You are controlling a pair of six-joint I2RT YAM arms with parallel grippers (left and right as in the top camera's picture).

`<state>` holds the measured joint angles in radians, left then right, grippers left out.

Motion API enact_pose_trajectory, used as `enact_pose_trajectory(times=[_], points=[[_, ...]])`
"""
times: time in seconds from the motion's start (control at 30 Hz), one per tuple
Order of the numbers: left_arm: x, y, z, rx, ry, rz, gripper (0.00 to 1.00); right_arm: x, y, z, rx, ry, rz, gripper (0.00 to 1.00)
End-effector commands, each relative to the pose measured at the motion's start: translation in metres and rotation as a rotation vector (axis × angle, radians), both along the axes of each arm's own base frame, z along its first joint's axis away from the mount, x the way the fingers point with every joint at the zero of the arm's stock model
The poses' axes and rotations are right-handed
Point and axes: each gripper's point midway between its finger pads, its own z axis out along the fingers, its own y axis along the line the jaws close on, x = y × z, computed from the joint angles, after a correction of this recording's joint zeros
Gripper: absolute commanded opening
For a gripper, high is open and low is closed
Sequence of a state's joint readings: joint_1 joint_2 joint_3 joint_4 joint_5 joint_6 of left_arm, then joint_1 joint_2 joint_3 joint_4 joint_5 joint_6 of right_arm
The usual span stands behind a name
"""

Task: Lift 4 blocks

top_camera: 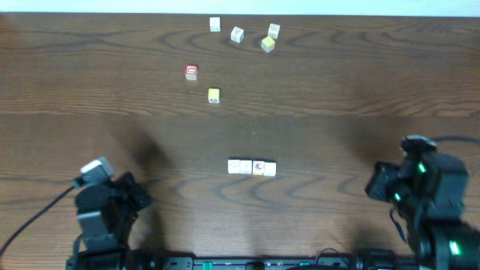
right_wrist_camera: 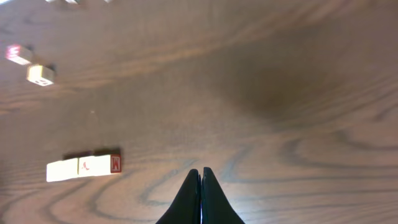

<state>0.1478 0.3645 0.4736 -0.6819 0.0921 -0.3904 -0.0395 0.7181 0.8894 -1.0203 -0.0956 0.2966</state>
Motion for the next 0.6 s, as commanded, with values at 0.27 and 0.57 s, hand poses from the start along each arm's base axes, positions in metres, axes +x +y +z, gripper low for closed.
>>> enact_pose_trajectory(times=[0.27,0.57], points=[[0.011,-0.028,-0.051,-0.143,0.121,-0.113,0.07,0.048,0.07,-0.094,0.145,0.332,0.194,0.01],[0.028,-0.066,-0.086,-0.132,0.264,-0.315,0.07,0.054,0.117,-0.124,0.021,0.356,0.326,0.01]])
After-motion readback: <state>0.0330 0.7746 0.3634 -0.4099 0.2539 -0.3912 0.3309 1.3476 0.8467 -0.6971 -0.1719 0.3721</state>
